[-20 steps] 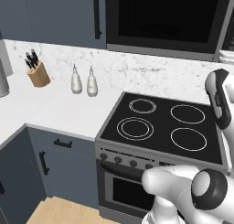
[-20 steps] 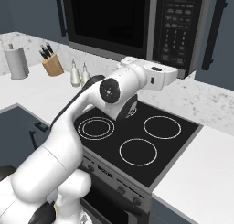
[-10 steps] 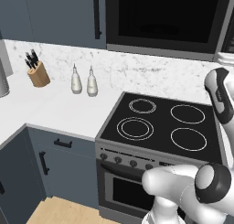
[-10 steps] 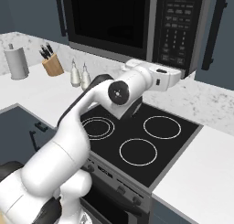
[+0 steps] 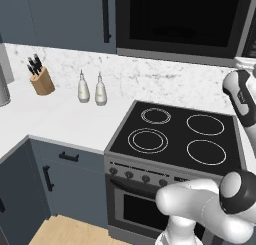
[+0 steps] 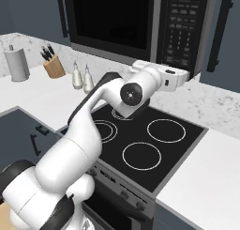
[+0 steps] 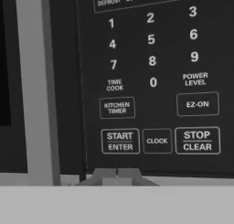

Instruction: Pick the garlic from the sink and place it in the bowl. Then pick the bowl and place it in the microwave. Then close the microwave door and press the start button.

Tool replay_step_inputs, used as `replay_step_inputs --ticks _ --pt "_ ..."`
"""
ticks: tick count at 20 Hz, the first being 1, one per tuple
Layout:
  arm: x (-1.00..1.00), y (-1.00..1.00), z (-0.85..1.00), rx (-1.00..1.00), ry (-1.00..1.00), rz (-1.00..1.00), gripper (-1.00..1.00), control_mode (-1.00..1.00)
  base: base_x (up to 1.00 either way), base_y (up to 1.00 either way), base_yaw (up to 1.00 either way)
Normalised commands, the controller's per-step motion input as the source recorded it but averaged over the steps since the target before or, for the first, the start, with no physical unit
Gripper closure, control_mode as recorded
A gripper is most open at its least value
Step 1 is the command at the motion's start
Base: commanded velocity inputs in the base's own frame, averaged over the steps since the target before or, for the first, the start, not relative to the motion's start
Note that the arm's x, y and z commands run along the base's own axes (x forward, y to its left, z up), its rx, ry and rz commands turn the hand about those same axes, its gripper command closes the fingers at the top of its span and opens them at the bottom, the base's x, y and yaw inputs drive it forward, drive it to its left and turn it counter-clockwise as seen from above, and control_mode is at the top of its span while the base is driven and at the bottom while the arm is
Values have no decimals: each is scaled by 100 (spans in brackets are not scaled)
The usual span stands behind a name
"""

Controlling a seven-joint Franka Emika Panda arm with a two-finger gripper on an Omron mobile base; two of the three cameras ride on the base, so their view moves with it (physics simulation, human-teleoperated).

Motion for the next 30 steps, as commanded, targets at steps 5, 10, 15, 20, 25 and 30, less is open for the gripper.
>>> replay_step_inputs --ticks 5,10,15,20,25,30 --pt "13 -3 0 0 0 1 100 -100 0 0 0" --pt "4 0 6 0 0 0 100 -100 0 0 0" --pt "3 0 8 0 0 0 100 -100 0 0 0" --pt "4 1 6 0 0 0 100 -100 0 0 0" --pt "12 1 14 0 1 0 100 -100 0 0 0" --pt "33 0 0 0 3 0 100 -100 0 0 0"
